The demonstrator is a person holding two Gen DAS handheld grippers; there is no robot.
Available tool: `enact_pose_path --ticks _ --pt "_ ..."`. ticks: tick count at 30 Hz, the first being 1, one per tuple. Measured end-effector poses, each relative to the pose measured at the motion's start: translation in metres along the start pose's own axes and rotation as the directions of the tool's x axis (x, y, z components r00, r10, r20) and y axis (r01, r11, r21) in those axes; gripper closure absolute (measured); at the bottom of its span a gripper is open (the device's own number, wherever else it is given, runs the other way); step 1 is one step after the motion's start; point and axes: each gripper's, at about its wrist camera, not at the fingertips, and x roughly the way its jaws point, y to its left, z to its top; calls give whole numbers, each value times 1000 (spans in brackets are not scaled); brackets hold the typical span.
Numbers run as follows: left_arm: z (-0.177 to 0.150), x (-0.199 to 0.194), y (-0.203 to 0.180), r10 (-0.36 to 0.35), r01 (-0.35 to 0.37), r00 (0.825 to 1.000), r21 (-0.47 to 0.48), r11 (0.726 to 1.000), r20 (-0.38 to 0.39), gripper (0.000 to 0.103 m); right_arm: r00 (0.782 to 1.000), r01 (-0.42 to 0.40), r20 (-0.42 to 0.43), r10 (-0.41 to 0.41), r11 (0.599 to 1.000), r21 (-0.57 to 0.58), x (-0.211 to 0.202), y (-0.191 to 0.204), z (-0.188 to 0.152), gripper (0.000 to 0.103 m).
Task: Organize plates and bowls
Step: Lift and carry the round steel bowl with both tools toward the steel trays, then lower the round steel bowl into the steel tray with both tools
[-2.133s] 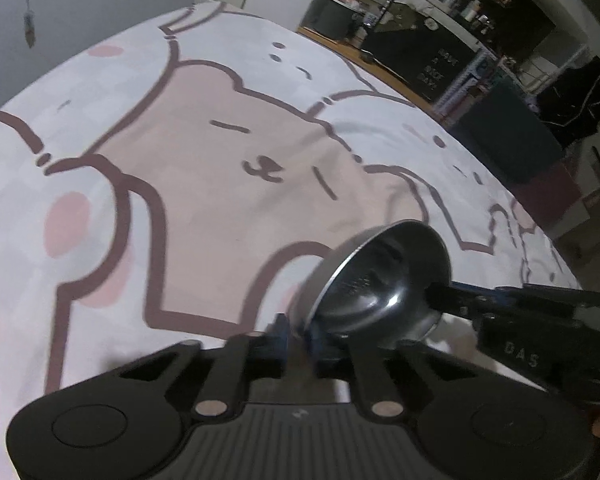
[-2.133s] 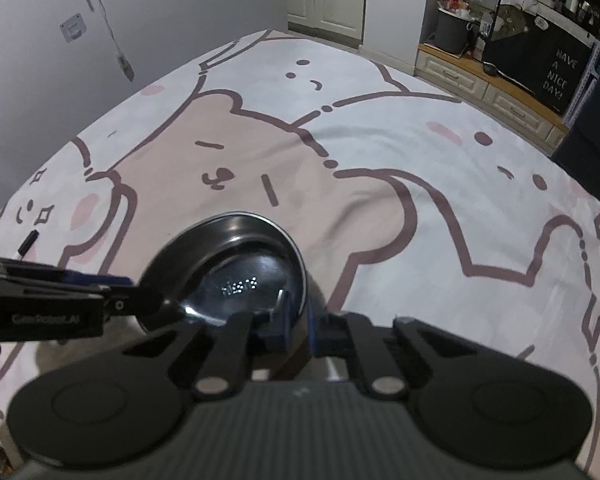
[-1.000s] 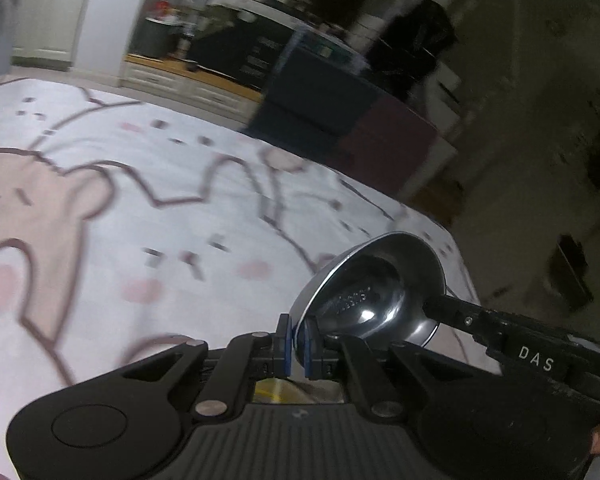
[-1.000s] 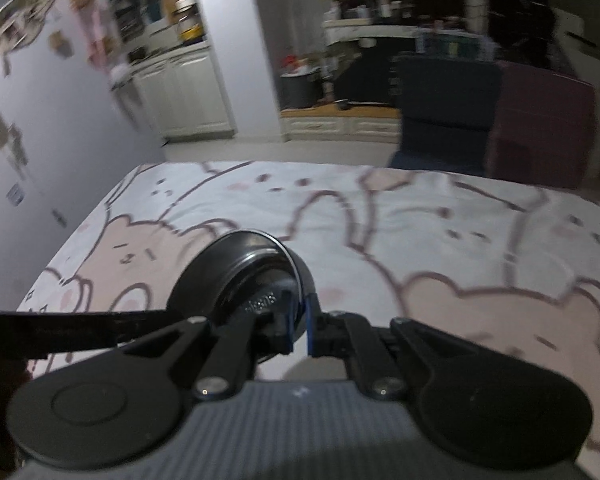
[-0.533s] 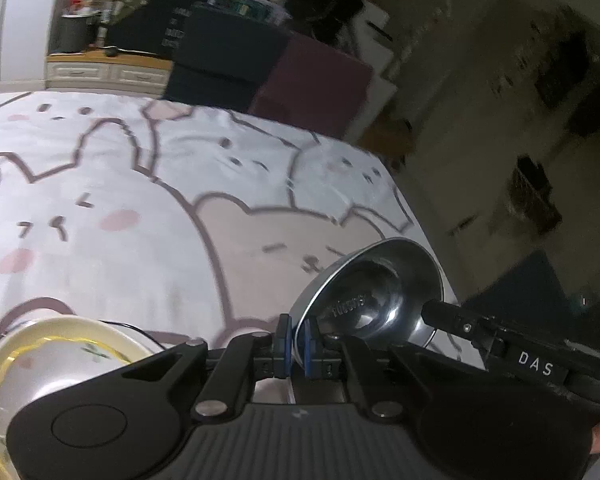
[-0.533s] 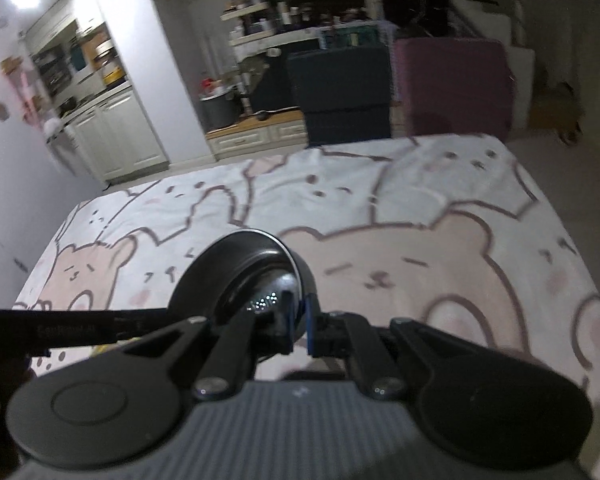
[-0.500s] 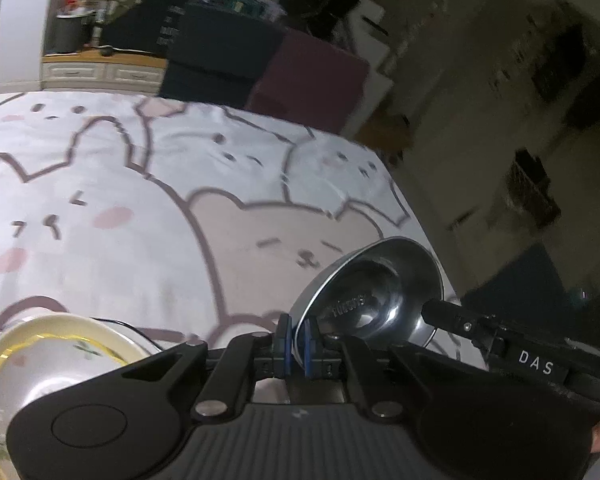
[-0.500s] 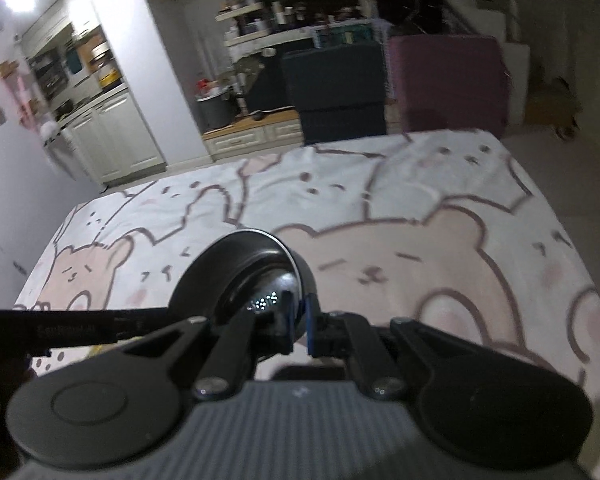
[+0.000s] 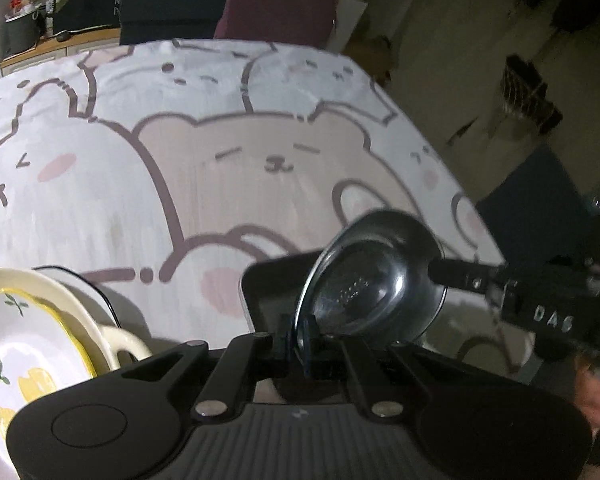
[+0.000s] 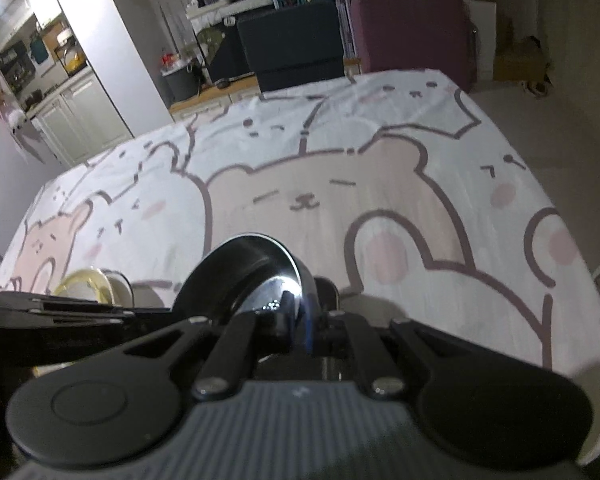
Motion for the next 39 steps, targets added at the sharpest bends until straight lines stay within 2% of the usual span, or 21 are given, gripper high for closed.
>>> enact_pose_path --ticks 7,19,29,39 --pt "-7 13 4 14 -12 998 31 999 -54 98 998 -4 -57 2 999 -49 18 10 -1 97" --pt "-9 20 -3 24 -16 997 101 995 -73 98 989 55 -130 -66 995 -87 41 11 0 98" --pt "-8 24 -3 12 -2 996 121 993 -83 97 977 108 -168 -130 985 -135 60 17 3 97" --pt "-7 25 -1 -5 15 996 118 993 -85 97 971 127 -184 -154 980 -152 70 19 6 96"
